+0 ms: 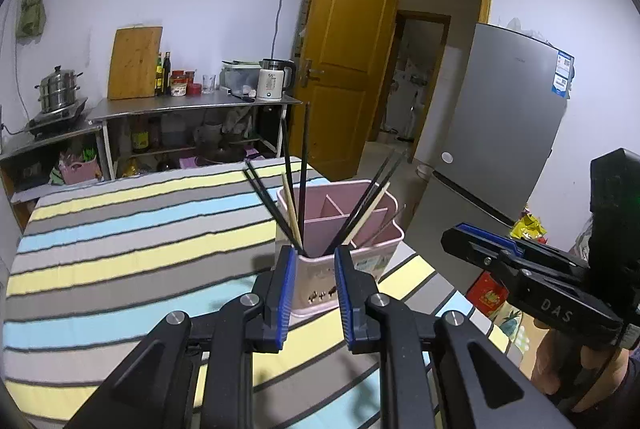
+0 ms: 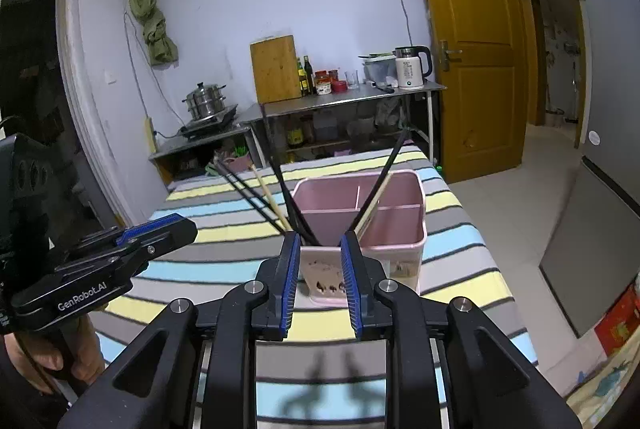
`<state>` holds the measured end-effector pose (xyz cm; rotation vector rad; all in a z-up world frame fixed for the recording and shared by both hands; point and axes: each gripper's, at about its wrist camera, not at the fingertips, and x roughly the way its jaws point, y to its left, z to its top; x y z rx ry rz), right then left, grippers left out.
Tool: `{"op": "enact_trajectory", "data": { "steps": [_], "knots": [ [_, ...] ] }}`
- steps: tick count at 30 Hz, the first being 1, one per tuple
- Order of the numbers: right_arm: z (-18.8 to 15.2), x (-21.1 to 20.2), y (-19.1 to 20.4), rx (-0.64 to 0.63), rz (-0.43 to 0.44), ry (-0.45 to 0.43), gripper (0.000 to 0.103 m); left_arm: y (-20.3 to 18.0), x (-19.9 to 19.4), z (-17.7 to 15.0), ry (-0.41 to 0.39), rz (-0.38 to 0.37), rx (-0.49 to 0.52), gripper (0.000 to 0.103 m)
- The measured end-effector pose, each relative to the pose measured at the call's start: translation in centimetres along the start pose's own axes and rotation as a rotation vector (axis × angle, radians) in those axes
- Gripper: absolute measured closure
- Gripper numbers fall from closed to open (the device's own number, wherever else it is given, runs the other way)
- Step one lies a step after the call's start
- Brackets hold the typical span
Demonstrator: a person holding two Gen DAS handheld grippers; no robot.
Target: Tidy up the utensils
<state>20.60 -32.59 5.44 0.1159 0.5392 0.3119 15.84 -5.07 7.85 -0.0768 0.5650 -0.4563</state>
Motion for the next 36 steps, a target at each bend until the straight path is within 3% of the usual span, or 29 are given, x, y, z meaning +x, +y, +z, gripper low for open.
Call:
{"op": "enact_trajectory", "data": {
  "steps": [19, 36],
  "knots": [
    [-5.7, -0.5, 1.5, -0.047, -0.038, 0.019, 0.081, 0.5, -0.8, -5.5, -0.015, 0.019, -0.008, 0.084],
    [-7.5, -0.9, 1.2, -0.033, -0.081, 0.024, 0.081, -0.1, -0.6, -8.2, -0.007, 0.034, 0.018, 0.084]
  ]
}}
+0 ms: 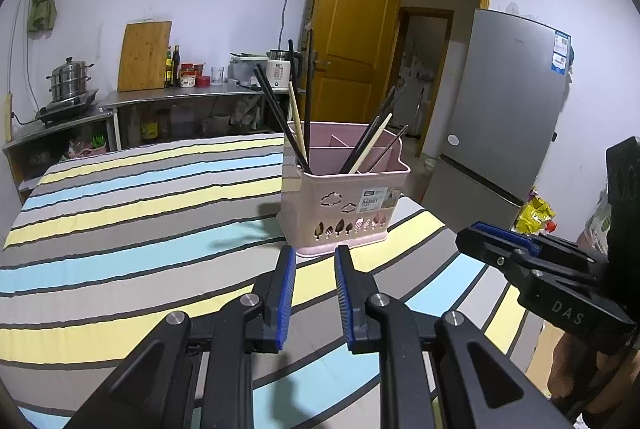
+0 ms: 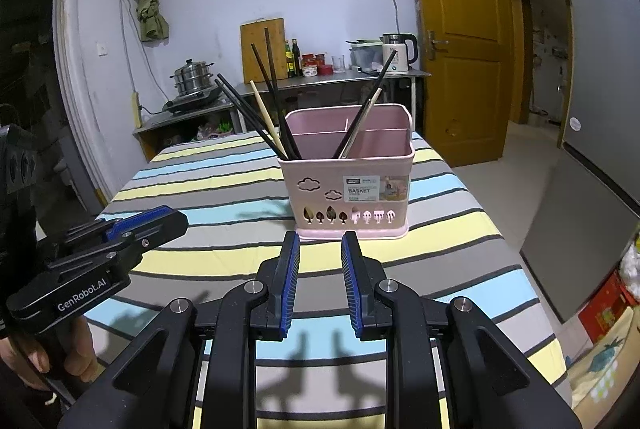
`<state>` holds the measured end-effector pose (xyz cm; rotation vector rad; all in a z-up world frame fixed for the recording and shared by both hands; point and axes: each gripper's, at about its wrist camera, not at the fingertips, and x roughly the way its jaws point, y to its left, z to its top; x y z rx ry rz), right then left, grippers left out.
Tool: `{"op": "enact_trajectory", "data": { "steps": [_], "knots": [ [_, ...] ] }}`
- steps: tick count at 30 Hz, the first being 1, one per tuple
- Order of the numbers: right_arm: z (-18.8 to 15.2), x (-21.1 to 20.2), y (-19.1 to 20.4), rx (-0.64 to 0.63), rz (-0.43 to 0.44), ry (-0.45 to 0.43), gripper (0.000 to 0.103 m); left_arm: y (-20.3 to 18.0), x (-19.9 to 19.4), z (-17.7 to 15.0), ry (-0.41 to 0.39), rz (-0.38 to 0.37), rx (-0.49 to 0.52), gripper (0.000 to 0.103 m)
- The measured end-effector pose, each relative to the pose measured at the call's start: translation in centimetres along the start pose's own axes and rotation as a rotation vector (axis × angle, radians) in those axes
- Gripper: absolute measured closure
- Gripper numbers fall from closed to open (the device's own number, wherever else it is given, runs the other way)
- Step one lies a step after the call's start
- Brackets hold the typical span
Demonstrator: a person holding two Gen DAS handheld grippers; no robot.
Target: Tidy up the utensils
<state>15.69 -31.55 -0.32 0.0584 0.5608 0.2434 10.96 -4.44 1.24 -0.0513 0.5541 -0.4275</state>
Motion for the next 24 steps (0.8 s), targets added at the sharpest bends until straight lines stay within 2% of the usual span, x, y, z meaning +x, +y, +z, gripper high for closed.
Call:
{"op": "enact_trajectory", "data": {
  "steps": [24],
  "knots": [
    [-0.36, -0.18, 0.26, 0.002, -0.008, 0.002, 0.081, -0.48, 0.32, -0.32, 0.006, 0.009, 0.027, 0.084]
  ]
}}
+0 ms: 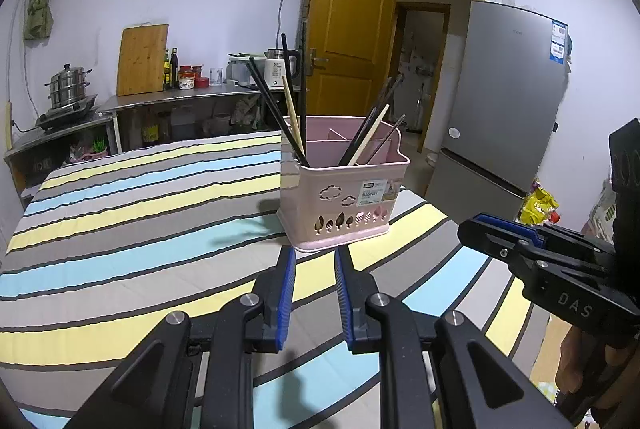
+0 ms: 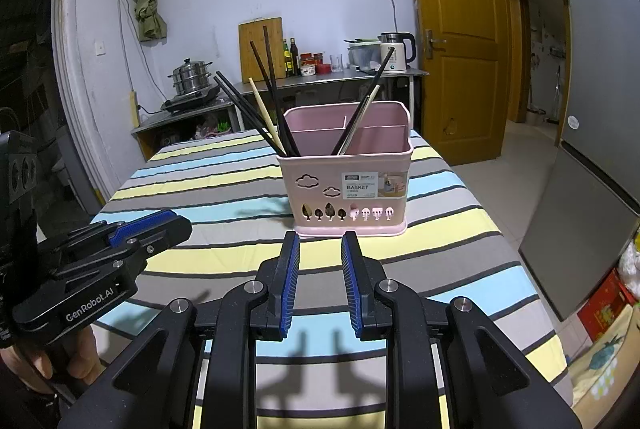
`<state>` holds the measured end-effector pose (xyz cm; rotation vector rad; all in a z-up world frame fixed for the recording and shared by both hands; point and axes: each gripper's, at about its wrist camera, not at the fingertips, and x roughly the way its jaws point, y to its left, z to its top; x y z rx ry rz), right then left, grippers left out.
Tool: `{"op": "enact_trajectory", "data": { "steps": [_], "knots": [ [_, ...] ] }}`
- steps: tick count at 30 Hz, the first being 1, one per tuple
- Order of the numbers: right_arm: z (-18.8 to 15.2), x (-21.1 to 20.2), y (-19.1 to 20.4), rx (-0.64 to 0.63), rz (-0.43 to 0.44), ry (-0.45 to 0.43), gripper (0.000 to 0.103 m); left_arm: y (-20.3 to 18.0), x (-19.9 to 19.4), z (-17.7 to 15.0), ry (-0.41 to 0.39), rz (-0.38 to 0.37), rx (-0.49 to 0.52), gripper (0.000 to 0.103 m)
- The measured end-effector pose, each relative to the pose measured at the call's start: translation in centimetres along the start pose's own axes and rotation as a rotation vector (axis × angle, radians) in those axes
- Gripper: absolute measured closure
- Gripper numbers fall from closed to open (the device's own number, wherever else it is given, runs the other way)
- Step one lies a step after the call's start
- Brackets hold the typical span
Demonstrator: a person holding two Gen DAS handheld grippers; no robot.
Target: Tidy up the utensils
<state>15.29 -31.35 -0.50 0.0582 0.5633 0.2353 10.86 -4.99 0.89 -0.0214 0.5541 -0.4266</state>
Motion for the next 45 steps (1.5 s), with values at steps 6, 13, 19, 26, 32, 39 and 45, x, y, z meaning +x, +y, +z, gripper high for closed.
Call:
{"op": "enact_trajectory", "data": {
  "steps": [6, 13, 19, 26, 32, 39, 45],
  "knots": [
    [-0.03, -0.10, 0.16, -0.002, -0.001, 0.001, 0.081, -0.38, -0.15, -0.05, -0.002, -0.004, 0.014, 0.084],
    [-0.10, -0.15, 0.21, -0.003, -0.001, 0.004, 0.081, -0.38, -0.30, -0.09, 0.001, -0.009, 0.019, 0.084],
    [-0.18, -0.16, 0.35, -0.007, -0.003, 0.006, 0.081, -0.40, -0.26, -0.10, 0.006, -0.005, 0.018, 0.084],
    [-0.18, -0.14, 0.35, -0.007, -0.003, 0.007, 0.081, -0.45, -0.34, -0.17, 0.005, -0.009, 0.029, 0.084],
    [-0.17, -0.13, 0.33, -0.007, -0.003, 0.008, 0.081, -0.46, -0.36, -0.20, 0.006, -0.010, 0.027, 0.084],
    [-0.25, -0.14, 0.34, -0.008, -0.003, 0.008, 0.081, -0.48, -0.45, -0.23, 0.005, -0.007, 0.029, 0.084],
    [-0.26, -0.16, 0.34, -0.009, -0.004, 0.008, 0.081, -0.71, -0.47, -0.29, 0.002, 0.000, 0.035, 0.084]
  ]
}}
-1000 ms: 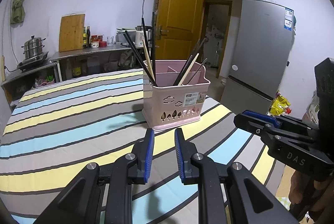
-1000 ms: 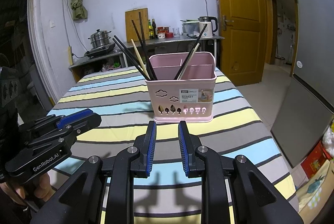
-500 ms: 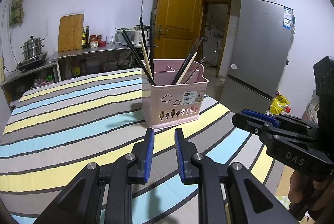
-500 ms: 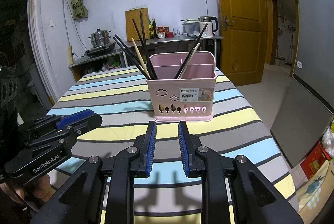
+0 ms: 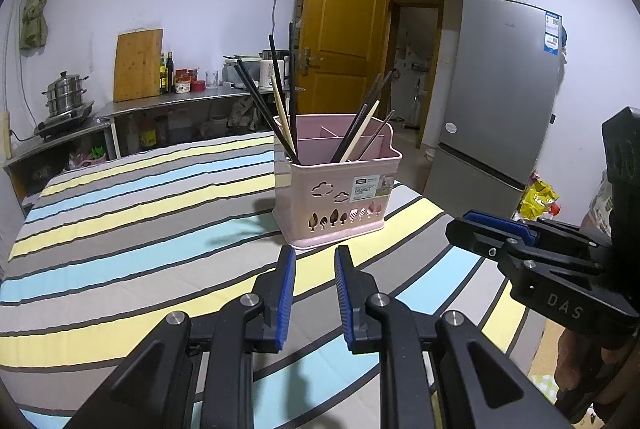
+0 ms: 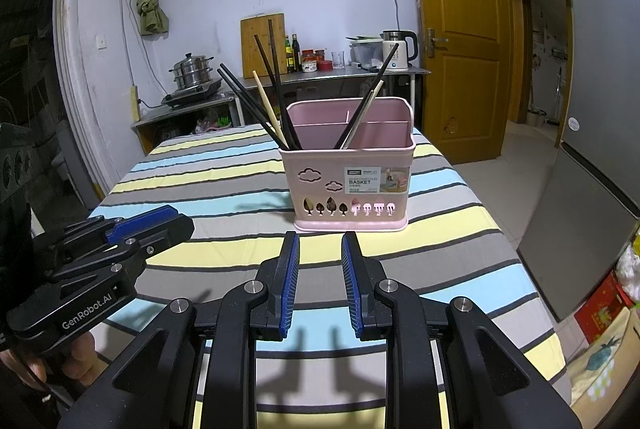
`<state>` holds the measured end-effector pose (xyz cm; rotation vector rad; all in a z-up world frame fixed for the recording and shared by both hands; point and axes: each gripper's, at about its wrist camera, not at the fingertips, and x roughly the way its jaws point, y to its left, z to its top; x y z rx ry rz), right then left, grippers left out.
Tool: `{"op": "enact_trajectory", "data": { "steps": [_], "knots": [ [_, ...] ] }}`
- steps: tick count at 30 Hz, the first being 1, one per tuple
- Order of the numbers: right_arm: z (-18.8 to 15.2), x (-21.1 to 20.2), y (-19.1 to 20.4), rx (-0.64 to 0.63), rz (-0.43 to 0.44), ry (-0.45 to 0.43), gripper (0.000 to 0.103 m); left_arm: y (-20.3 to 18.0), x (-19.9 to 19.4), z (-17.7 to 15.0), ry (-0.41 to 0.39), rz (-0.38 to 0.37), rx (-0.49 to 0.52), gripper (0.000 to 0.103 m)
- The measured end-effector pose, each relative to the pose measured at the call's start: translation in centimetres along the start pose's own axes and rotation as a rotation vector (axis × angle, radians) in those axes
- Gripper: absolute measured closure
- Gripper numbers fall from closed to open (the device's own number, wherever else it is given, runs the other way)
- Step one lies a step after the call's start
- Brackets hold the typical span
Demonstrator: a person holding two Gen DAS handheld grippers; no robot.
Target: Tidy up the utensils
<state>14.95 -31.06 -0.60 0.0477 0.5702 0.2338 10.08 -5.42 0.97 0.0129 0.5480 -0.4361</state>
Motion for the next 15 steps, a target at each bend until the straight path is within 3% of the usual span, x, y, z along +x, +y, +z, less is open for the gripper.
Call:
{"op": "enact_trajectory", "data": {
  "steps": [15],
  "knots": [
    [-0.04, 0.05, -0.15, -0.001, 0.000, 0.002, 0.081, -0.04, 0.15, -0.11, 0.004, 0.016, -0.005, 0.079]
  ]
}}
